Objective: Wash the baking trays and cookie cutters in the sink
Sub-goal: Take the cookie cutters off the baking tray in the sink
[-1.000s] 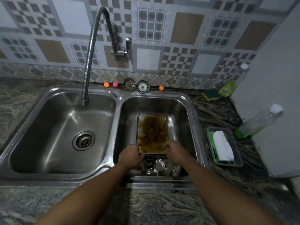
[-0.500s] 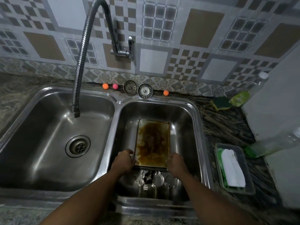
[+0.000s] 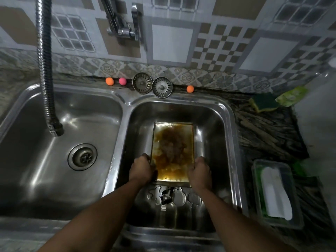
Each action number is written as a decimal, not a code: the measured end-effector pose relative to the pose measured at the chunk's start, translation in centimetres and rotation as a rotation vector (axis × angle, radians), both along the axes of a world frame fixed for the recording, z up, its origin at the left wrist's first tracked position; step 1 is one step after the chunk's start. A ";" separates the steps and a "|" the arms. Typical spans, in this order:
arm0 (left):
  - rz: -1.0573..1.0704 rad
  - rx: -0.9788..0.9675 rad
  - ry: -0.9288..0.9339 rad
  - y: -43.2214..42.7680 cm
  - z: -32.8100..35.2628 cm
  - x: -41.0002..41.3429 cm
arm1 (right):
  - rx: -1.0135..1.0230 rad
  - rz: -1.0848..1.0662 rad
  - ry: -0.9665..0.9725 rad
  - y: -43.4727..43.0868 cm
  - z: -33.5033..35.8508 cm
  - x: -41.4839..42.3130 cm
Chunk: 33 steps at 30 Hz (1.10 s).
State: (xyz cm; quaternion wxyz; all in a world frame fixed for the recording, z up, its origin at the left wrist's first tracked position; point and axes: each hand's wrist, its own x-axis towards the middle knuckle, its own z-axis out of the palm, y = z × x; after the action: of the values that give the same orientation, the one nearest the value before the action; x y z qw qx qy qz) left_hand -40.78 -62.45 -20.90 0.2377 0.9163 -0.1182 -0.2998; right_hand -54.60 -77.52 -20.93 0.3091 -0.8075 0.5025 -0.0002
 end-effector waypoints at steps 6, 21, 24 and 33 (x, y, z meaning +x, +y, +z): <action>0.089 -0.235 0.049 0.2 2.7 0.9 | 0.043 -0.017 -0.217 0.6 2.2 -0.7; -0.049 -0.757 0.195 0.2 12.2 -0.2 | -0.082 0.032 -0.331 -1.1 10.9 -1.5; -0.051 -0.815 0.179 0.1 12.9 -0.5 | -0.075 -0.001 -0.377 -1.1 12.6 -2.2; -0.027 -0.891 0.186 0.4 13.1 -1.0 | -0.423 -0.179 -0.064 -6.1 14.4 -13.2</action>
State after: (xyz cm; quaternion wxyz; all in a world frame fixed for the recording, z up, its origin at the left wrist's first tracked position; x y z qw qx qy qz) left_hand -41.79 -62.04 -7.76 0.6146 0.6921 -0.2260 -0.3037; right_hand -67.83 -83.60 -6.57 0.1475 -0.8061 0.5507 -0.1583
